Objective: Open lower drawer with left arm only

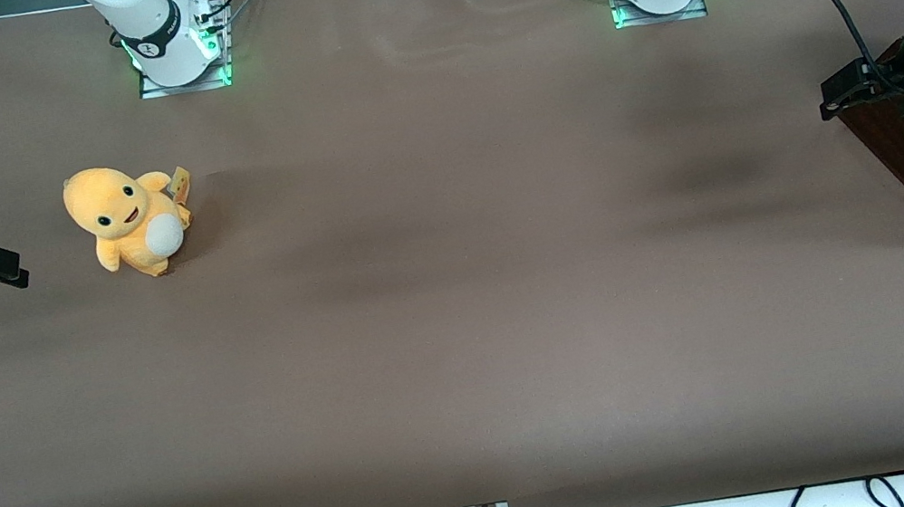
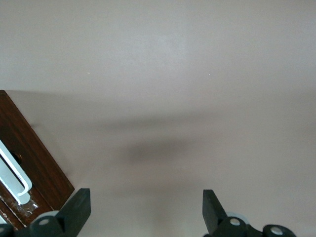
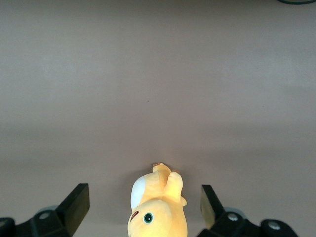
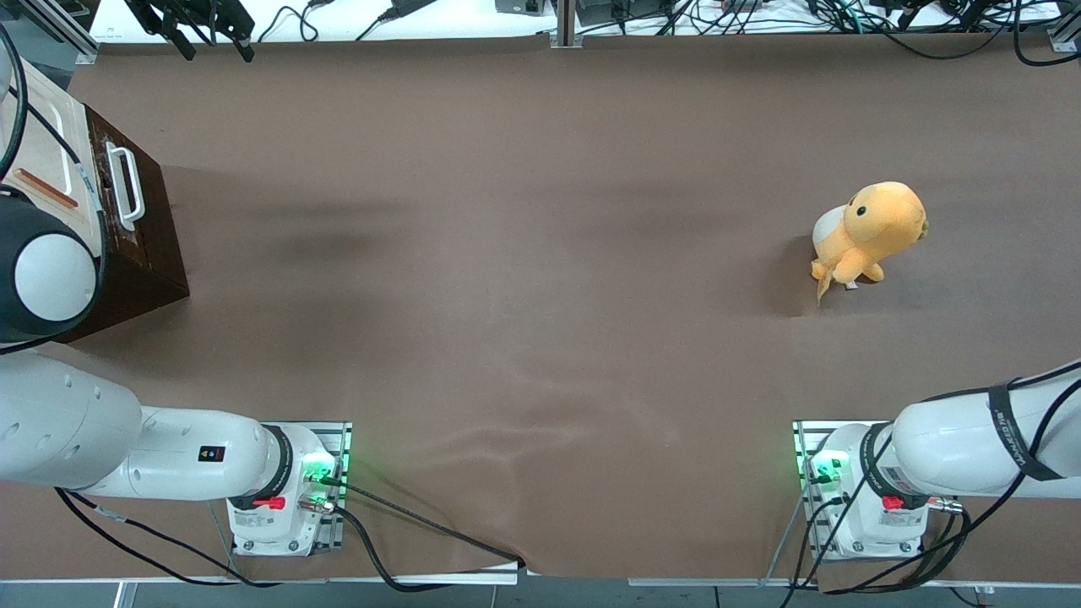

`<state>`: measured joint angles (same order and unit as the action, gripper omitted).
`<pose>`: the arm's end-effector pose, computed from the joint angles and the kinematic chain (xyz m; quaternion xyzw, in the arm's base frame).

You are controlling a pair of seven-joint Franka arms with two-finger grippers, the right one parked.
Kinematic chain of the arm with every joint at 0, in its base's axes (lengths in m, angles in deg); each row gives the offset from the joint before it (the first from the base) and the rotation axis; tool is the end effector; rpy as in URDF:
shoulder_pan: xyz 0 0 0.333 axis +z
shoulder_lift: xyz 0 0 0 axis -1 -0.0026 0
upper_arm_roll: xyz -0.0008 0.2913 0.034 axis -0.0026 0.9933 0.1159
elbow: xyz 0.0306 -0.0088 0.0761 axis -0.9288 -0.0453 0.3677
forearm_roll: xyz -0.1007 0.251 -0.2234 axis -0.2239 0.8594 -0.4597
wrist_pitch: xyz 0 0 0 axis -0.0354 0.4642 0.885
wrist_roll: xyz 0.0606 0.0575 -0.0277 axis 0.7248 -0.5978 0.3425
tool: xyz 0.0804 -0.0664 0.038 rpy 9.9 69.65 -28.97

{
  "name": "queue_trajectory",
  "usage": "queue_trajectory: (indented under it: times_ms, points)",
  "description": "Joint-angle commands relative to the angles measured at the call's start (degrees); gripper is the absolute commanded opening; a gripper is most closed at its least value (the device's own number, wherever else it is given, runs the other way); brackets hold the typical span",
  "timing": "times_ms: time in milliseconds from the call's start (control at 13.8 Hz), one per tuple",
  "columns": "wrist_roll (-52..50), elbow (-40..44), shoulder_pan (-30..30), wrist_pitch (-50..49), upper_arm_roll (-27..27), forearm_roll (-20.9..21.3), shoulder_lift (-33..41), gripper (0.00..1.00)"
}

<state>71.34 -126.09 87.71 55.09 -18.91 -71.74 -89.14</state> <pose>0.5336 0.0023 0.5481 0.9978 -0.0337 -0.0559 0.0127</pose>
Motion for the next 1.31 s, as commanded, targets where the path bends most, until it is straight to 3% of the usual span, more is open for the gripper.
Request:
queue_trajectory:
  times_ms: [0, 1016, 1234]
  points:
    - [1.1, 0.0, 0.6, -0.2, -0.4, -0.4, 0.3, 1.0]
    - [0.5, -0.2, 0.5, -1.0, -0.4, -0.3, -0.3, 1.0]
    - [0.1, -0.2, 0.6, -2.4, -0.3, 1.4, -2.7, 1.0]
